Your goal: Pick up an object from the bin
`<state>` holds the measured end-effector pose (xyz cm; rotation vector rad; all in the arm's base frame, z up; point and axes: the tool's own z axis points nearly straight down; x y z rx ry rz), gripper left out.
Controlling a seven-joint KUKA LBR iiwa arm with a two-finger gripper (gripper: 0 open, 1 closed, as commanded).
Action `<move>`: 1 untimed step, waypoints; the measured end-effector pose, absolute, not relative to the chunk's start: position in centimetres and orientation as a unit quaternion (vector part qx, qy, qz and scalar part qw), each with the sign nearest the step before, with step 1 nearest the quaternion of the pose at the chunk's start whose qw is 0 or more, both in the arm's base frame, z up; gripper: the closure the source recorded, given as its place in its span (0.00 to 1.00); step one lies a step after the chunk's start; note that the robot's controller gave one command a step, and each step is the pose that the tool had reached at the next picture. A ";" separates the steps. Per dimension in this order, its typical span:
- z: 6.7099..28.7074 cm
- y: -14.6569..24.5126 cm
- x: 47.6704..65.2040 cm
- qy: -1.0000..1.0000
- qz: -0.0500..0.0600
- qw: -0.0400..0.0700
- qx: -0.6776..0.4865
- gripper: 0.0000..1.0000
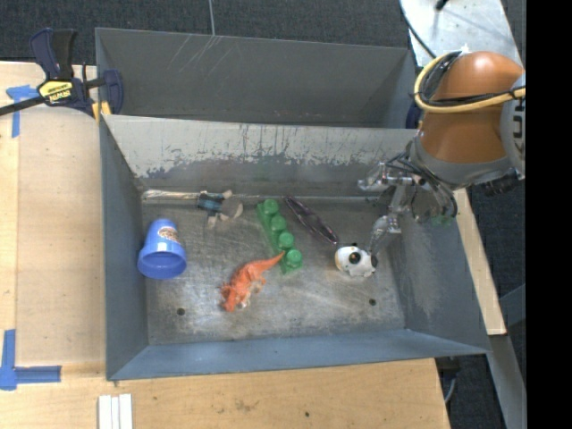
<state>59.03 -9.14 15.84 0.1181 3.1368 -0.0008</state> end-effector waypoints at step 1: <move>14.4 -8.3 60.7 0.984 0.000 0.004 0.175 0.00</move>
Offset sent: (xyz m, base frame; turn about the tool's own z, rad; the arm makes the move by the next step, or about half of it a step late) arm 0.0294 0.0526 -0.0884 0.1547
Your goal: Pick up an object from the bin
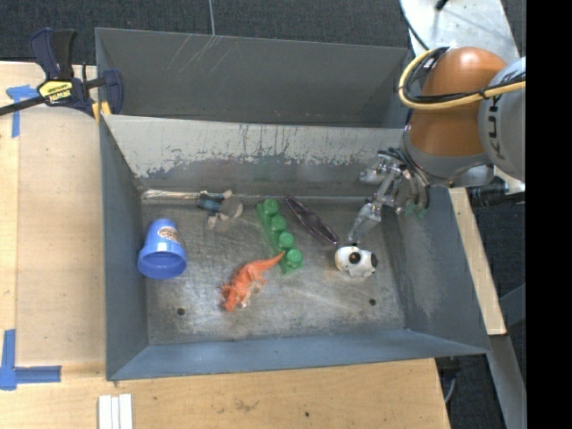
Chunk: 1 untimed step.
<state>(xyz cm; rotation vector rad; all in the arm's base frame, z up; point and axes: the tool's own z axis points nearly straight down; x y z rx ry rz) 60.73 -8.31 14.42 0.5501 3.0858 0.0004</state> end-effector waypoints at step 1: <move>9.9 -5.6 61.6 0.985 0.000 0.002 0.171 0.00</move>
Offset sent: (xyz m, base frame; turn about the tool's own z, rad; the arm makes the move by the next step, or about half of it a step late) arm -0.0042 0.0499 -0.0742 0.3040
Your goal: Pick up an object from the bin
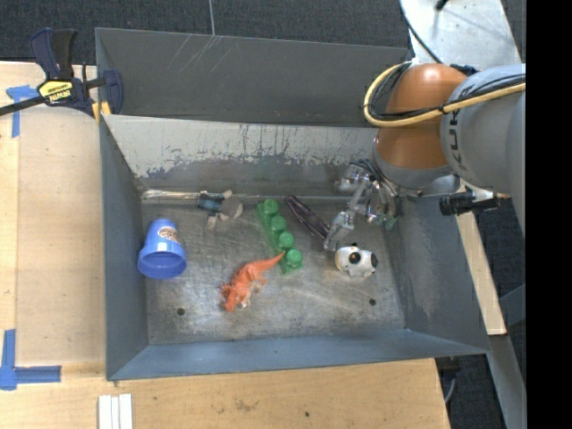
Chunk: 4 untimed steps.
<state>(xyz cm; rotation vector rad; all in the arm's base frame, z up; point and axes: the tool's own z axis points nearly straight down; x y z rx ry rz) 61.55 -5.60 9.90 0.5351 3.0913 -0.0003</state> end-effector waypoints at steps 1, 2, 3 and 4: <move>7.7 -3.5 60.7 0.947 0.001 0.004 0.322 1.00; 7.7 -3.5 60.7 0.947 0.001 0.004 0.321 1.00; 7.9 -3.5 60.7 0.947 0.000 0.004 0.321 1.00; 8.8 -3.5 60.5 0.947 -0.001 0.000 0.321 1.00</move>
Offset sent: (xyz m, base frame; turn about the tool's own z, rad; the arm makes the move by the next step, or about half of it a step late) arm 0.0000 0.0000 0.0000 0.0000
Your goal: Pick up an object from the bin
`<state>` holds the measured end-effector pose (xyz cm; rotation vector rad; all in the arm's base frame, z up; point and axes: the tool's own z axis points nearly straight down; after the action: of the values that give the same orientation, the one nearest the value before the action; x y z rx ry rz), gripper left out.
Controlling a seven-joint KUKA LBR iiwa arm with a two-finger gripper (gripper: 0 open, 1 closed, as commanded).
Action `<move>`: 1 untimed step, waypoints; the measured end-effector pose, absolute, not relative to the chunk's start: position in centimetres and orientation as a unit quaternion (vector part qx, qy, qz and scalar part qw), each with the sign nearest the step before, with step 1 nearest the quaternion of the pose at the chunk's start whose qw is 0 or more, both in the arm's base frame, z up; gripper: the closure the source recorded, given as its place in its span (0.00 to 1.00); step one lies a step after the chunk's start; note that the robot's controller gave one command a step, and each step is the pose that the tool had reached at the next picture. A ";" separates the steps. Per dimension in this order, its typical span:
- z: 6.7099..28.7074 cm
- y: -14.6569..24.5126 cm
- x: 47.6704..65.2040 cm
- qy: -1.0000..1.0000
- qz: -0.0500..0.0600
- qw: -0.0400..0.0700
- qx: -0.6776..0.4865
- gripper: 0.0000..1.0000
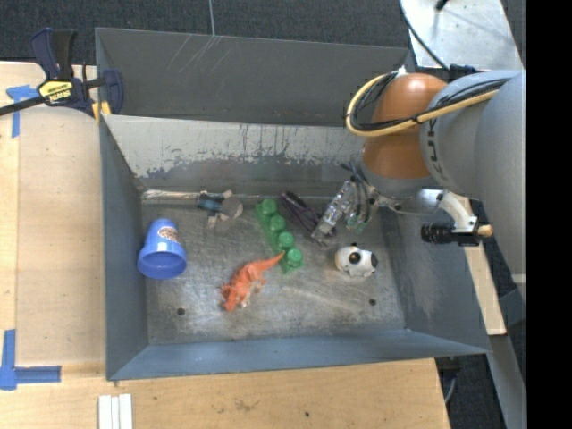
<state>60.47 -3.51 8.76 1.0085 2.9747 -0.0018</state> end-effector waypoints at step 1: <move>10.7 -3.5 60.5 0.947 0.000 -0.001 0.321 1.00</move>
Offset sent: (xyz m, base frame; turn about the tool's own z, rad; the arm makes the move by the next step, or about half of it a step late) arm 0.0000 -0.0002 0.0449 0.0000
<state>60.46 -3.50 10.70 1.0079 2.9769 -0.0013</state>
